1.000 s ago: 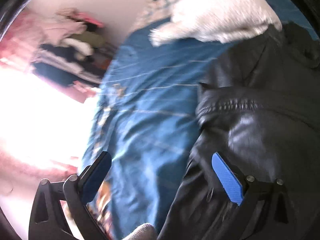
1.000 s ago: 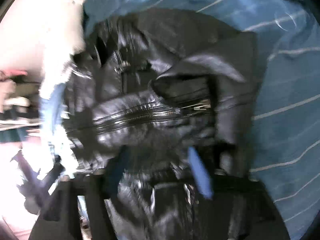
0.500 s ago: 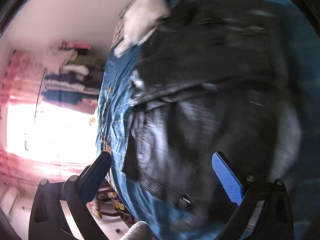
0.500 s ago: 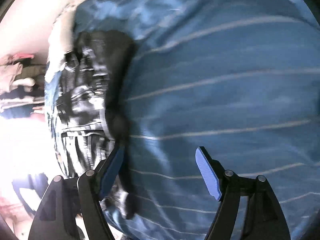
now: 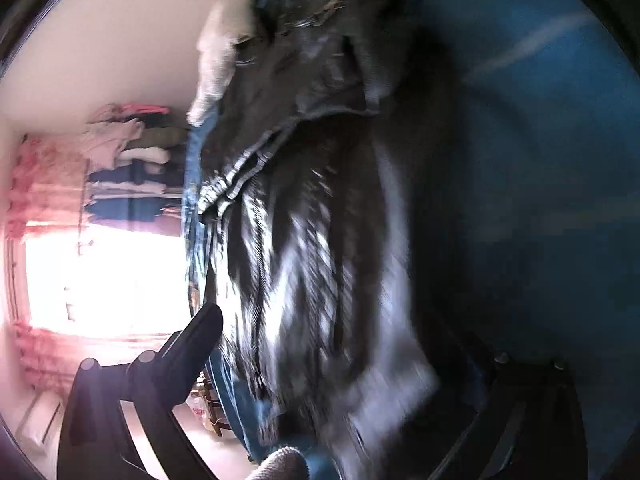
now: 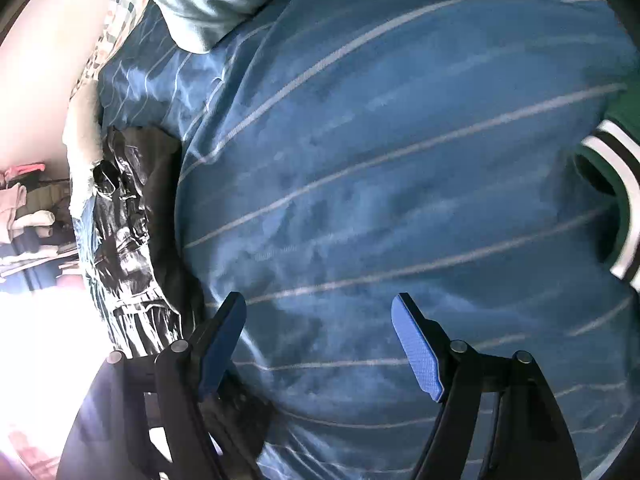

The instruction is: Fold large clothes

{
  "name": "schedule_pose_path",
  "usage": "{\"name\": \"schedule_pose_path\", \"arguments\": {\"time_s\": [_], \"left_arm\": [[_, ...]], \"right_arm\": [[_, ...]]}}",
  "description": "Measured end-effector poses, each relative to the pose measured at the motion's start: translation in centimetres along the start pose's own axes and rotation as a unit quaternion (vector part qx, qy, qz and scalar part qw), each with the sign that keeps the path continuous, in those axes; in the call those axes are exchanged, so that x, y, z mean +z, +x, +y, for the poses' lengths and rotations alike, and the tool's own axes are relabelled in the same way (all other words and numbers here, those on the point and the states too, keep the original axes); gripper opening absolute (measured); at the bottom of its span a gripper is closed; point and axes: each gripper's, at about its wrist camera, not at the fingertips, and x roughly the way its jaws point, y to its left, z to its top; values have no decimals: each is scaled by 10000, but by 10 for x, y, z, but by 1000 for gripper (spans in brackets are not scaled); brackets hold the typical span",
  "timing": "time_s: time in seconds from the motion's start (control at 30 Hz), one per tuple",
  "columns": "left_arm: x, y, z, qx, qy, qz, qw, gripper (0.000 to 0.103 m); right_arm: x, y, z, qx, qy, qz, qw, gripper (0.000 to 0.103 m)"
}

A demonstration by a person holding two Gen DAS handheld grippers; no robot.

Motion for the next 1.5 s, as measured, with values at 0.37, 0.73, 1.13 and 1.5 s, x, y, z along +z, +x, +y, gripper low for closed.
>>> {"name": "schedule_pose_path", "arguments": {"time_s": [0.37, 0.73, 1.13, 1.5], "left_arm": [[11, 13, 60, -1246, -930, 79, 9878, 24], [5, 11, 112, -2082, -1150, -276, 9709, 8], [-9, 80, 277, -3454, -2045, -14, 9159, 15], [-70, 256, 351, -4418, -3169, 1176, 8310, 24]], "right_arm": [[39, 82, 101, 1645, -806, 273, 9827, 77], [26, 147, 196, 2310, -574, 848, 9676, 17], [-31, 95, 392, 1707, -1479, 507, 9728, 17], [-85, 234, 570, -239, -2263, 1092, 9676, 49]]}}
